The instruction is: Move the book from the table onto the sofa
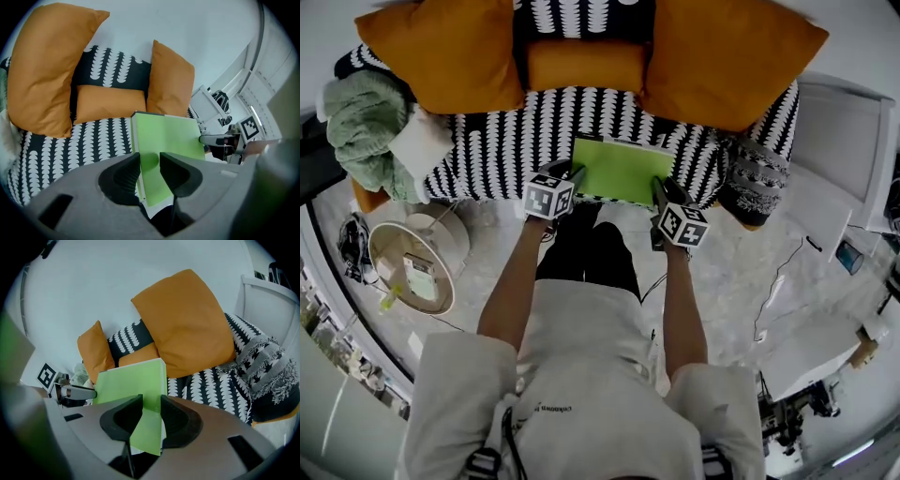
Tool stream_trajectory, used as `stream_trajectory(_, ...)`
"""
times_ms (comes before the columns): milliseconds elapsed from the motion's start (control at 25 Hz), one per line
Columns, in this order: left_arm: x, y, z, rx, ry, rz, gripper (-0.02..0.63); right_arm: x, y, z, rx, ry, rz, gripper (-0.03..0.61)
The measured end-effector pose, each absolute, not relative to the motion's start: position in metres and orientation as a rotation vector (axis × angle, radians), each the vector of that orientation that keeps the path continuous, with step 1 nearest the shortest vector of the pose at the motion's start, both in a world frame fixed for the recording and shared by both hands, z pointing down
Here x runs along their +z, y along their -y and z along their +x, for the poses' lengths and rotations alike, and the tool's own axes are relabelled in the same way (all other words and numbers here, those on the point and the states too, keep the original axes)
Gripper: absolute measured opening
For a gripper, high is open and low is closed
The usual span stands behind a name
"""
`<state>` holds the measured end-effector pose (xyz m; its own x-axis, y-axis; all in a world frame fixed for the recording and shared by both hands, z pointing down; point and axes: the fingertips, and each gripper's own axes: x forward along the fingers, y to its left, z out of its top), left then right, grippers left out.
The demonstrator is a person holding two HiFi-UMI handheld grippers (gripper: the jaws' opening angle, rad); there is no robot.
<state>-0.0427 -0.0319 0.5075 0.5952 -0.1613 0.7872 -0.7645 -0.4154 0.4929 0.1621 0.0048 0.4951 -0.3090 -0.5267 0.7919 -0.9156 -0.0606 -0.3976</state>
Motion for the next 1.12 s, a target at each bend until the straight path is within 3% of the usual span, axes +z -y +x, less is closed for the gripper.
stream_trajectory(640,0.665,0.049,-0.046,0.913,0.715,1.812,0.135,0.645,0.048,0.161,1.351,1.733,1.399,0.114)
stream_trajectory(1120,0.702,0.047,-0.032,0.915,0.791,1.741,0.135,0.690,0.046,0.173,1.360,1.741,1.274,0.114)
